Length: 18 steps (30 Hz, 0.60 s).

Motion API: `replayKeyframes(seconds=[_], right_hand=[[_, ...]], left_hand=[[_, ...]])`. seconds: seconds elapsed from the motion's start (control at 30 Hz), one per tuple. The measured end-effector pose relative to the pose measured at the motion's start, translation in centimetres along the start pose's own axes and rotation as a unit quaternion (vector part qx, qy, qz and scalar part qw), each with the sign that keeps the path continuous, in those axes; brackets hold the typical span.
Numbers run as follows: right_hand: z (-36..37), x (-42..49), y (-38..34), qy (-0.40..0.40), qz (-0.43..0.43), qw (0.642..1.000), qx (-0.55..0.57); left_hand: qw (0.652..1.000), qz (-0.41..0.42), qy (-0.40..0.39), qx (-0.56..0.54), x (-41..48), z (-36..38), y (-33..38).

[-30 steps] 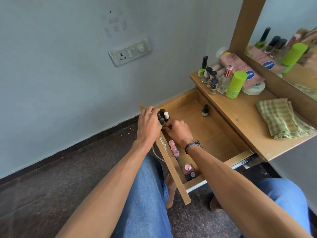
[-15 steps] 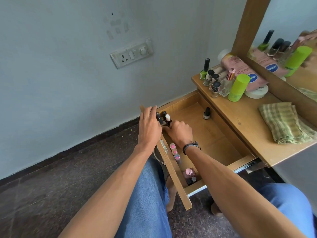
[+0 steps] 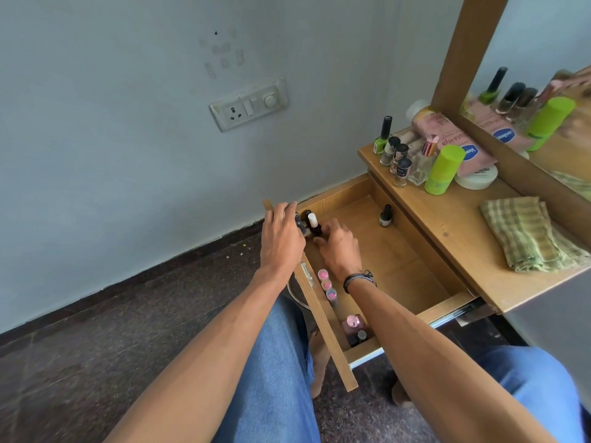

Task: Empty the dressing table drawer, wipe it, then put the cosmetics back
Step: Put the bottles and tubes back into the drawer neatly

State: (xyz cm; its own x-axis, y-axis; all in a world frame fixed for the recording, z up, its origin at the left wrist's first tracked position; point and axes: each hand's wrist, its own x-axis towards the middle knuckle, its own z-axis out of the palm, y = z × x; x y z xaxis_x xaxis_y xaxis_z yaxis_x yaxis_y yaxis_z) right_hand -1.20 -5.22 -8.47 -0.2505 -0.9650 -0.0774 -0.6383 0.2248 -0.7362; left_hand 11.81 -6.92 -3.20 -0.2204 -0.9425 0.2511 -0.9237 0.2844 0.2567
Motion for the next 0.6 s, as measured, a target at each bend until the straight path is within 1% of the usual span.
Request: replayKeyframes(seconds=[0.2,0.6], right_hand=[[0.6,0.5,0.3,0.018,-0.022,0.999,0.037],[1.4,1.1,0.8,0.035,-0.055,0.996,0.056]], left_hand=[[1.0,0.001,0.005,-0.002,0.0,0.0,-0.1],[1.0,0.004,0.009,0.0,0.0,0.1,0.0]])
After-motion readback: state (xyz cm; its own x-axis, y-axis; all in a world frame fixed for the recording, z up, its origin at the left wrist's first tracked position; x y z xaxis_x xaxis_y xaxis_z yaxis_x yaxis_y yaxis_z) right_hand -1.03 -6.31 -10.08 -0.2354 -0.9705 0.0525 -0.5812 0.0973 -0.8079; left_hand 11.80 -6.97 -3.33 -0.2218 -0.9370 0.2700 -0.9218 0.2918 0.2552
